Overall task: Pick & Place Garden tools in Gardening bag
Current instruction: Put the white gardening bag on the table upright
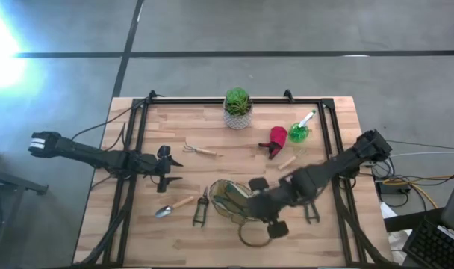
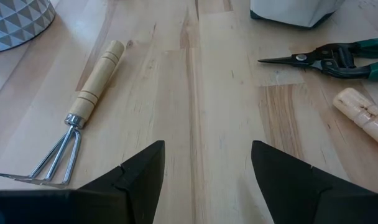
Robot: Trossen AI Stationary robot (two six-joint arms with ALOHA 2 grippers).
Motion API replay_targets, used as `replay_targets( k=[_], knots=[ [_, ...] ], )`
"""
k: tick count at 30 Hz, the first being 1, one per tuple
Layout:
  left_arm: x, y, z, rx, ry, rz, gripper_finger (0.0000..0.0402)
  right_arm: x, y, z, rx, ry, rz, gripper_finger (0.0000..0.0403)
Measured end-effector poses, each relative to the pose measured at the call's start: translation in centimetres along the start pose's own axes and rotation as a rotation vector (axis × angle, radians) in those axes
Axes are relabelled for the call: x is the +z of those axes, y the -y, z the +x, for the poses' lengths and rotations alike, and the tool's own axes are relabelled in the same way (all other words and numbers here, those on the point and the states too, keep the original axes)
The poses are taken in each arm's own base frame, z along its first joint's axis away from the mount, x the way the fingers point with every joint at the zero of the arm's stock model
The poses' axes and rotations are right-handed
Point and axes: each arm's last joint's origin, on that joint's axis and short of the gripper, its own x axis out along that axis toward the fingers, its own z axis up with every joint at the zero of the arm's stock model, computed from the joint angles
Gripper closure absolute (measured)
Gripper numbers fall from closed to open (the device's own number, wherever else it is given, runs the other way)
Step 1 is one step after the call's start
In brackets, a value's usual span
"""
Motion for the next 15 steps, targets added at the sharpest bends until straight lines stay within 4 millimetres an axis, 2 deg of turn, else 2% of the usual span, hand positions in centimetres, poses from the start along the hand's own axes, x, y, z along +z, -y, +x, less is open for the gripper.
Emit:
replay_targets(
  k=[5, 12, 15],
  knots=[
    [0.0, 0.0, 0.0, 0.000, 0.000, 0.000, 0.0161, -0.4, -1.5, 0.0, -0.104, 0.022, -0.020, 0.0345],
    [0.0, 0.0, 0.0, 0.000, 0.000, 0.000, 0.0161, -0.6, -1.4, 0.1, -0.163, 0.021, -0.030, 0.0390],
    [0.0, 0.0, 0.0, 0.000, 0.000, 0.000, 0.0161, -0.9, -1.4, 0.4, -0.165, 0.007, -0.022, 0.0394]
  ],
)
